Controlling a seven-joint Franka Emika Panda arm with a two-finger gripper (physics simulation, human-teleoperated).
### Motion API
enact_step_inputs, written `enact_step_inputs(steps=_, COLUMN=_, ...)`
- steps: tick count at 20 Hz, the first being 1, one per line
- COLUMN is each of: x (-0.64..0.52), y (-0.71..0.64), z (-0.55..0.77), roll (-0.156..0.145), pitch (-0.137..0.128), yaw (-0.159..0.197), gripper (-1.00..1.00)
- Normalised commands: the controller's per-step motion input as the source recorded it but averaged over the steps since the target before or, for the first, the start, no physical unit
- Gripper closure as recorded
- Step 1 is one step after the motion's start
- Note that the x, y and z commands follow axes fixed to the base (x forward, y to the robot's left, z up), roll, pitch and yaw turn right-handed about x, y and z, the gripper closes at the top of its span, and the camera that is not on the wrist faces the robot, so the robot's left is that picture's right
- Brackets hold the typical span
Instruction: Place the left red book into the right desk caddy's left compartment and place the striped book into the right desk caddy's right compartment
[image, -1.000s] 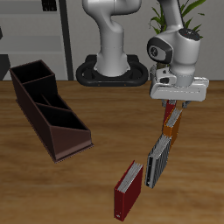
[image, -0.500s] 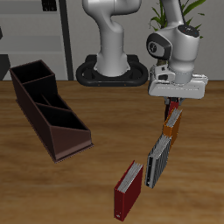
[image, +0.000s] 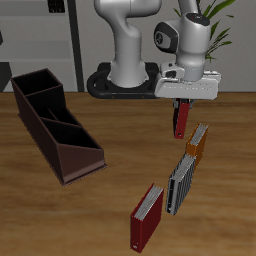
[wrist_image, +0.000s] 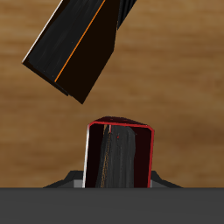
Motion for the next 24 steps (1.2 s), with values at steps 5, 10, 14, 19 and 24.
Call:
enact_step_inputs(steps=5, x=0.04, y=-0.68, z=0.34, roll=-0.022, pitch=0.007, yaw=0.017, gripper=1.0)
enact_step_inputs(steps=10, x=0.14, y=-0.85, z=0.62, roll=0.027, pitch=0.005, yaw=0.056, gripper=1.0)
enact_step_inputs(steps=14, x=0.05, y=-0.78, z=0.5, roll=-0.009, pitch=-0.016, yaw=0.014, gripper=1.0)
enact_step_inputs(steps=19, x=0.08, y=-0.76, z=0.57, roll=-0.026, pitch=-0.035, yaw=0.053, gripper=1.0)
enact_step_inputs(steps=24, x=0.05, y=-0.44, z=0.4, roll=0.001, pitch=-0.032, yaw=0.0, gripper=1.0)
